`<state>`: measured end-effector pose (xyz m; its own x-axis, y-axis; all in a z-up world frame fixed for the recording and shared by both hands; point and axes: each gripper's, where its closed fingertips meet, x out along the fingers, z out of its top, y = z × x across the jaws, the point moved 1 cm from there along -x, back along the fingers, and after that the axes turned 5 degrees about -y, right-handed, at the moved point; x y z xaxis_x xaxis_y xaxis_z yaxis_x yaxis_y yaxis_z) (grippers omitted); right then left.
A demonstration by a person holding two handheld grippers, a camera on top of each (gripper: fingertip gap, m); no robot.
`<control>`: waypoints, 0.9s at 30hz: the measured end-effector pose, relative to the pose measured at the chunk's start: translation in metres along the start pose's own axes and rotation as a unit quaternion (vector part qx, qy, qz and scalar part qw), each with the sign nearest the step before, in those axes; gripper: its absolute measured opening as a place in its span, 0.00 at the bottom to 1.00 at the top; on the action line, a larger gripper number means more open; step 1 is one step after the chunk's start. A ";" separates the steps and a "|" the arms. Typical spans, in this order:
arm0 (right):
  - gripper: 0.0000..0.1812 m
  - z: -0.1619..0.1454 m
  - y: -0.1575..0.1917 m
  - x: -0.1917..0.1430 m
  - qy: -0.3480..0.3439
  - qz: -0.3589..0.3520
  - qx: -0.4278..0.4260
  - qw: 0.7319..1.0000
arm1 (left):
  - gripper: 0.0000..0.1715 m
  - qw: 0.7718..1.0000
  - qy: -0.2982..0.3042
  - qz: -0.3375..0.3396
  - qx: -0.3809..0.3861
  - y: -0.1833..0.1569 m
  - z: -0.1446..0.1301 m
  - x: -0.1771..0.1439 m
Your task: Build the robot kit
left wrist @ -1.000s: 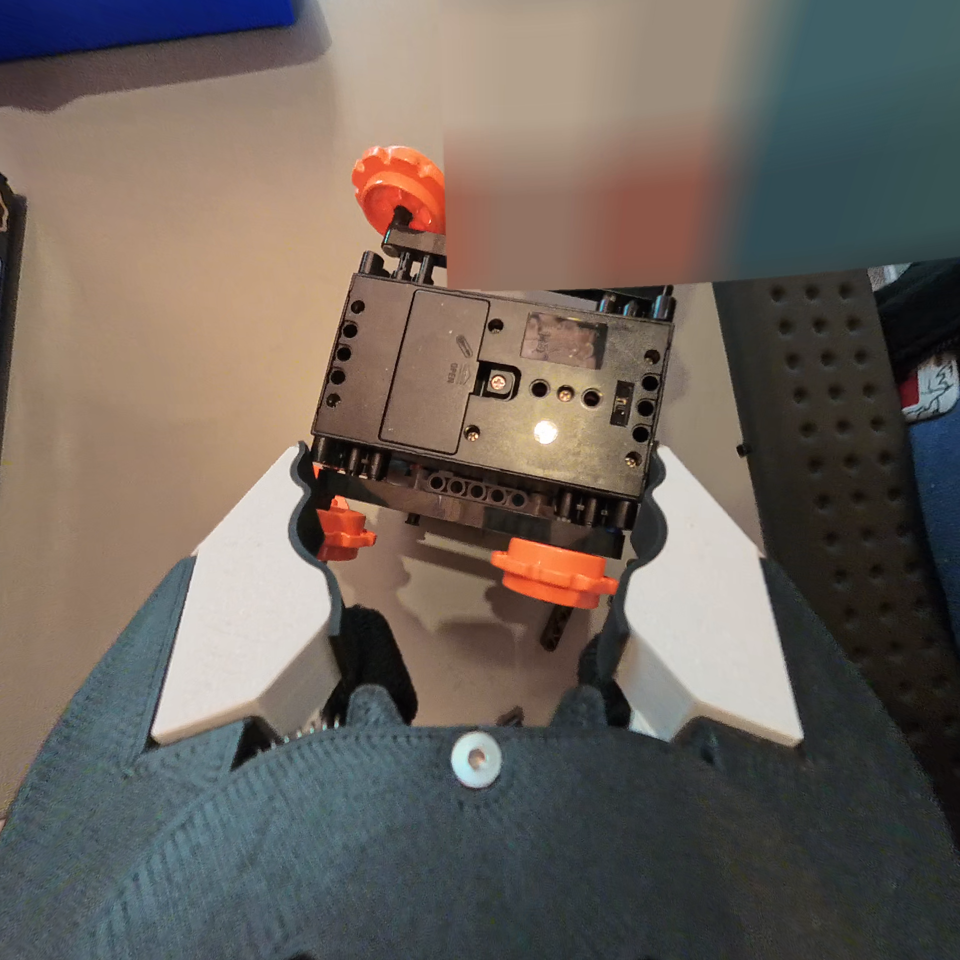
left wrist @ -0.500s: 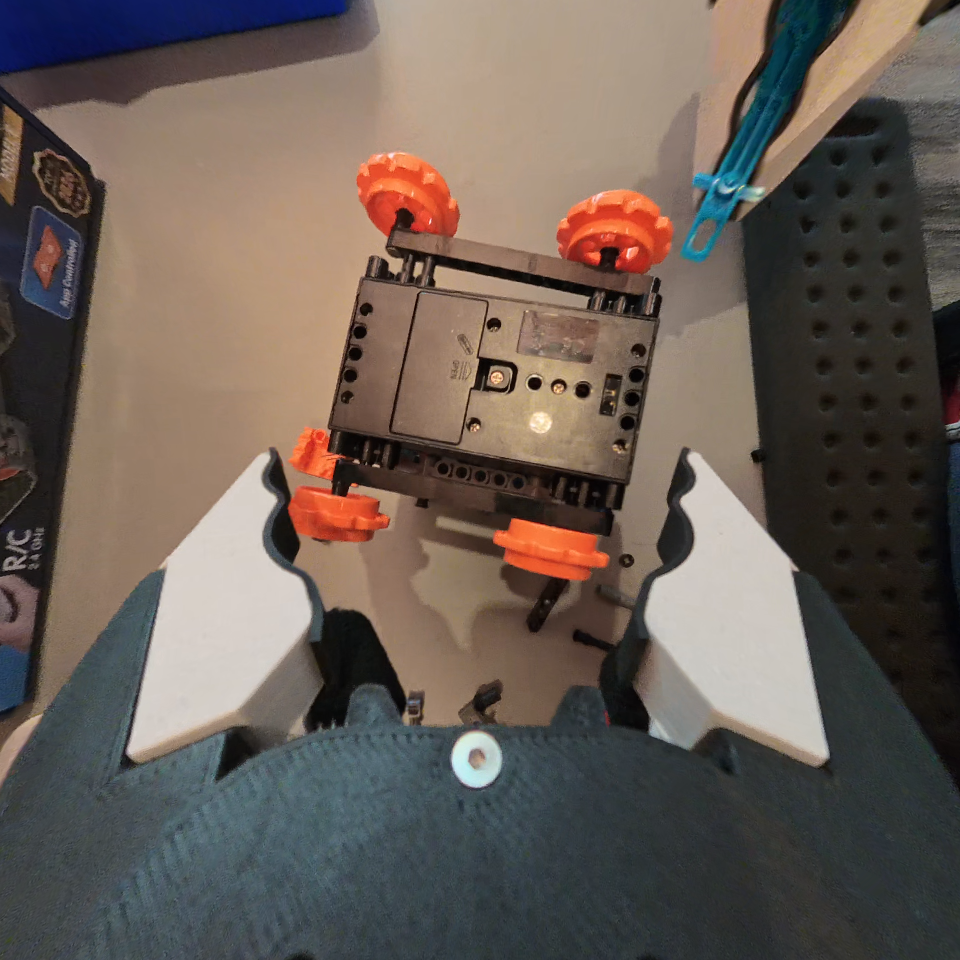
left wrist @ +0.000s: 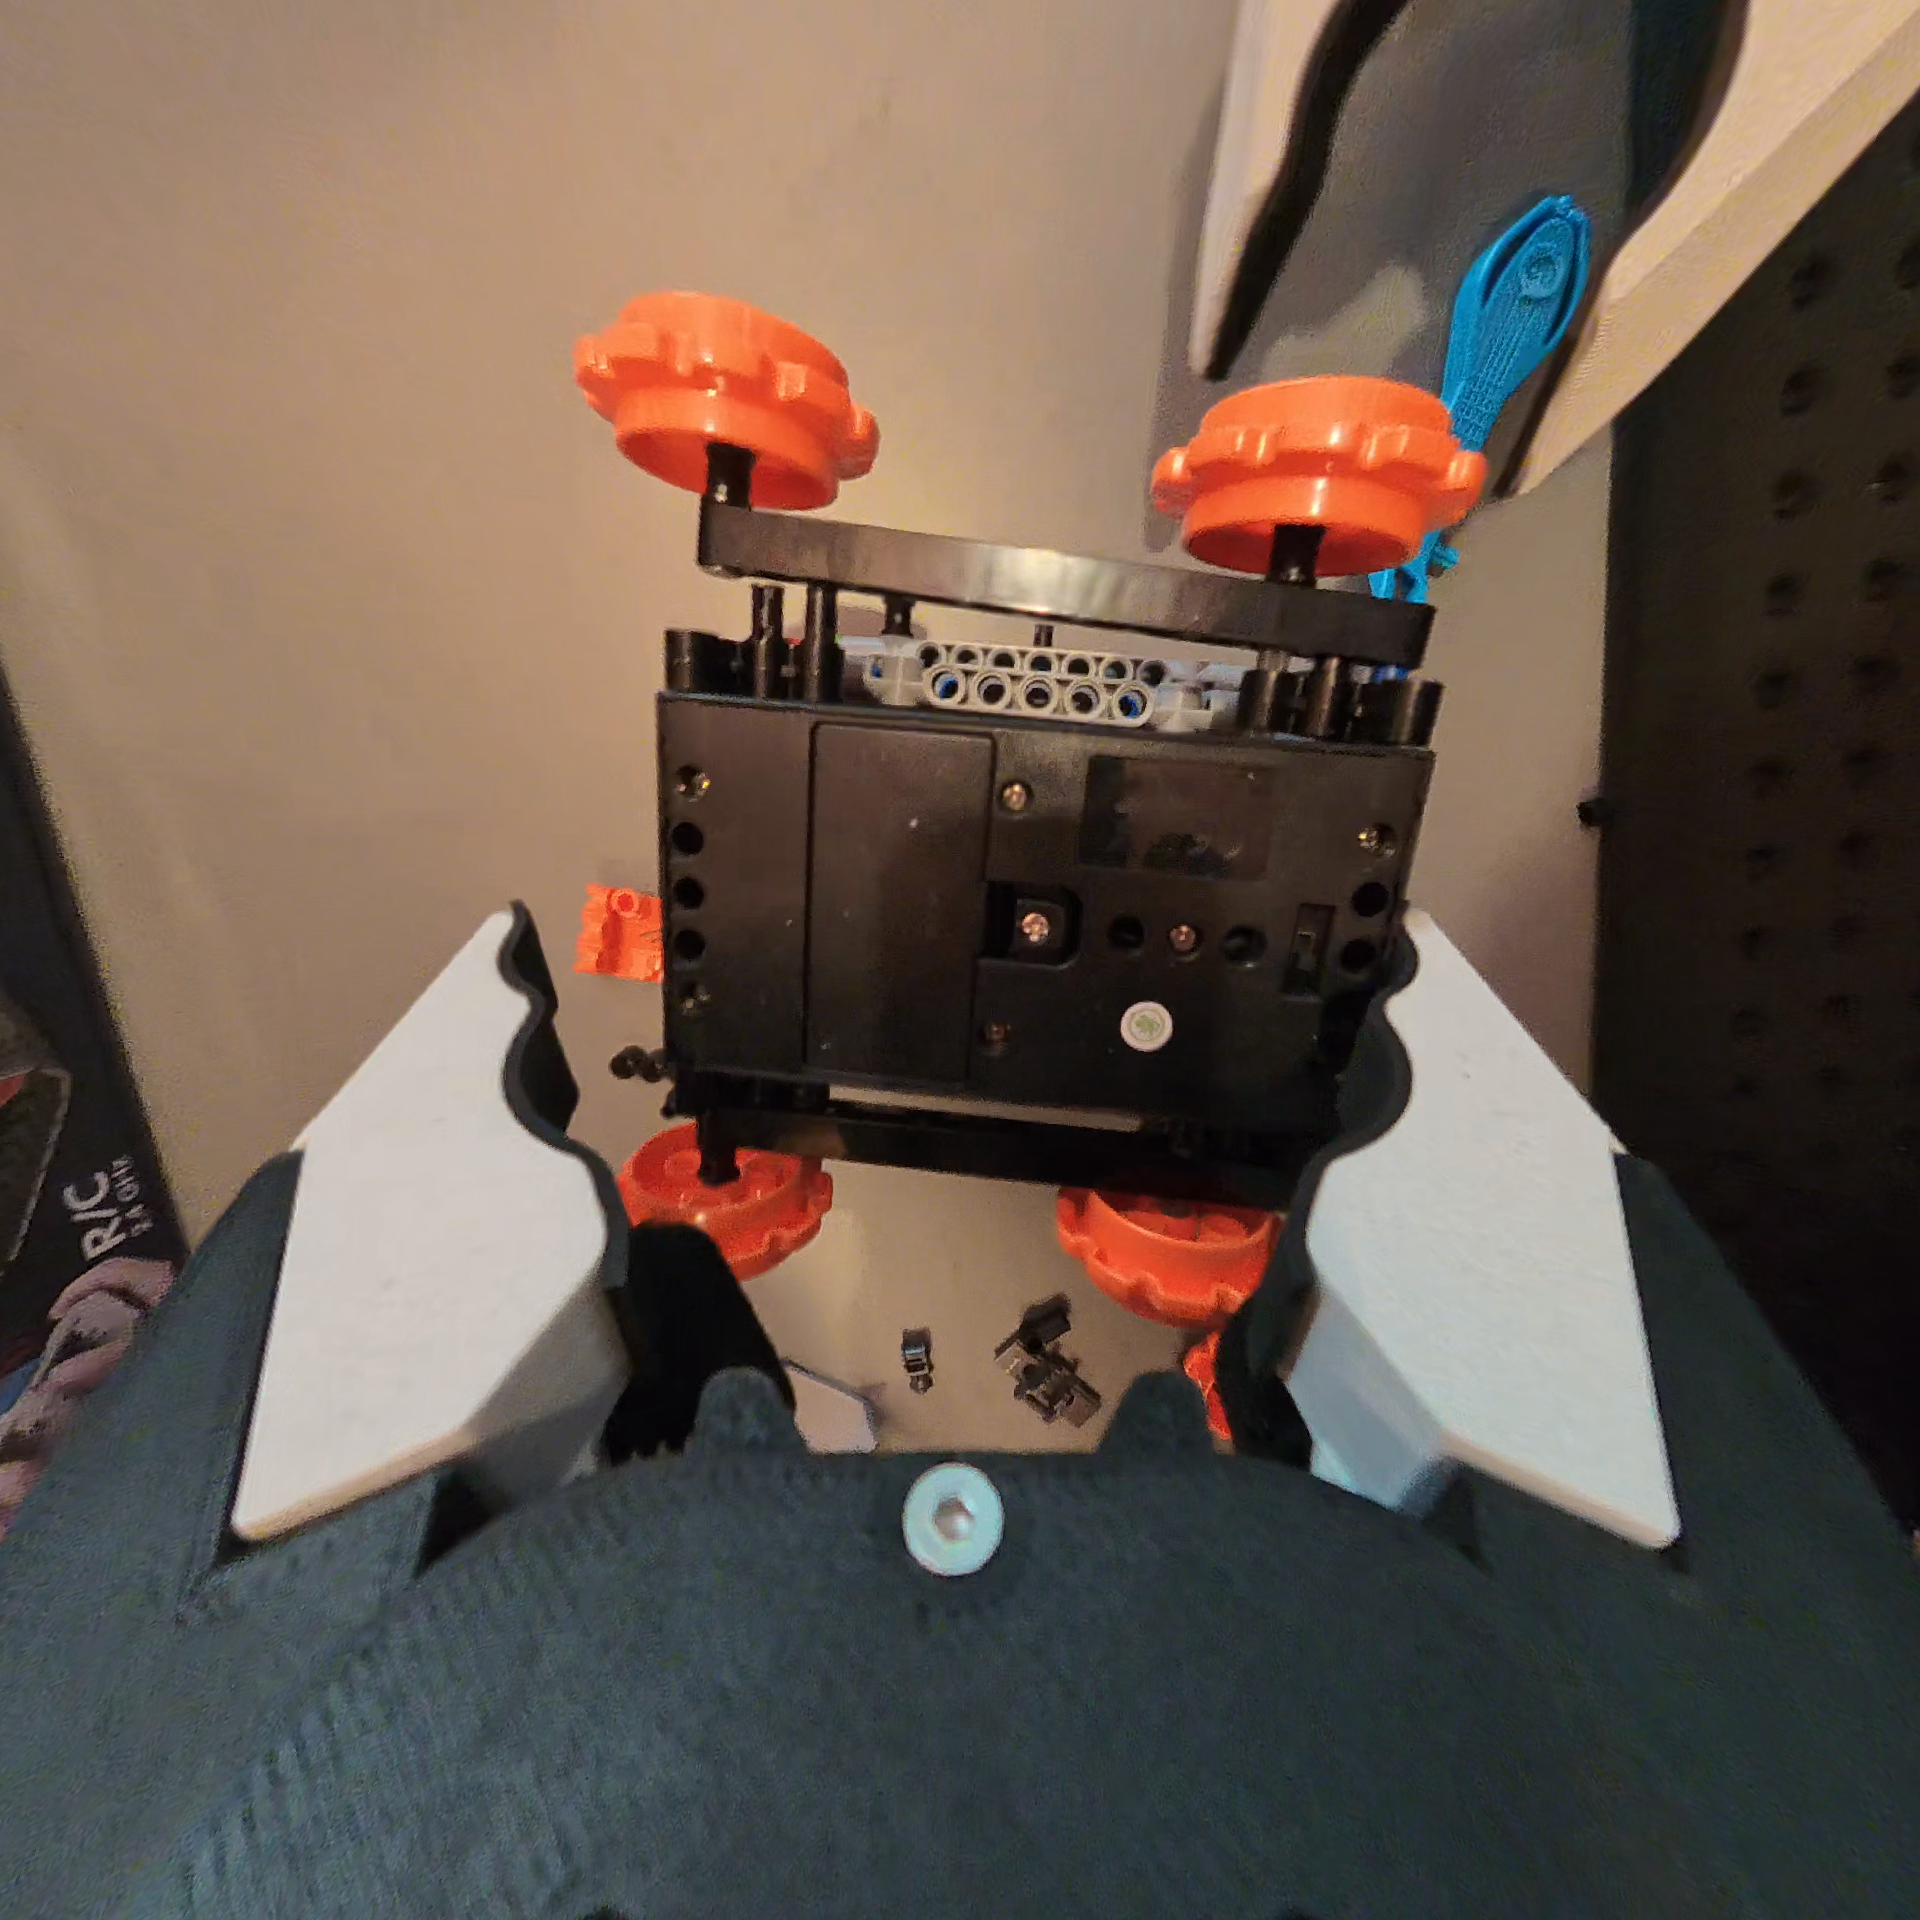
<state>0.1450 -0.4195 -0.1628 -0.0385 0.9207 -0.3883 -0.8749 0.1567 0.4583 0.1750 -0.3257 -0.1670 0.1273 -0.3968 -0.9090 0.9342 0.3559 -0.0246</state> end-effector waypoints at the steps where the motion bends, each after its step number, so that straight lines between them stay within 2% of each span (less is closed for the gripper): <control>1: 0.28 0.008 0.000 0.003 -0.021 0.007 0.012 1.000 | 0.87 1.000 -0.001 -0.007 -0.004 -0.002 0.000 0.003; 3: 0.33 0.018 0.006 0.013 -0.043 0.042 0.035 0.998 | 0.87 1.000 -0.003 -0.020 -0.009 -0.006 0.000 0.006; 5: 0.33 0.023 0.011 0.021 -0.056 0.071 0.053 0.994 | 0.80 0.999 -0.018 -0.042 -0.018 -0.012 0.005 0.008; 11: 0.22 0.034 0.006 0.025 -0.104 0.119 0.109 0.981 | 0.80 0.999 -0.030 -0.040 -0.017 -0.012 0.004 0.008; 15: 0.22 0.036 0.007 0.024 -0.123 0.157 0.138 0.970 | 0.80 0.998 -0.039 -0.042 -0.011 -0.012 0.004 0.007; 22: 0.21 0.037 0.006 0.020 -0.141 0.110 0.099 0.979 | 0.80 0.998 -0.053 -0.028 -0.009 -0.011 0.007 0.008; 27: 0.21 0.038 0.005 0.019 -0.168 0.093 0.121 0.974 | 0.80 0.998 -0.061 -0.026 -0.008 -0.010 0.008 0.009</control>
<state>0.1582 -0.3871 -0.1375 0.0101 0.9998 -0.0164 -0.7271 0.0186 0.6862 0.1692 -0.3400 -0.1712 0.1194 -0.5139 -0.8495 0.9355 0.3449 -0.0772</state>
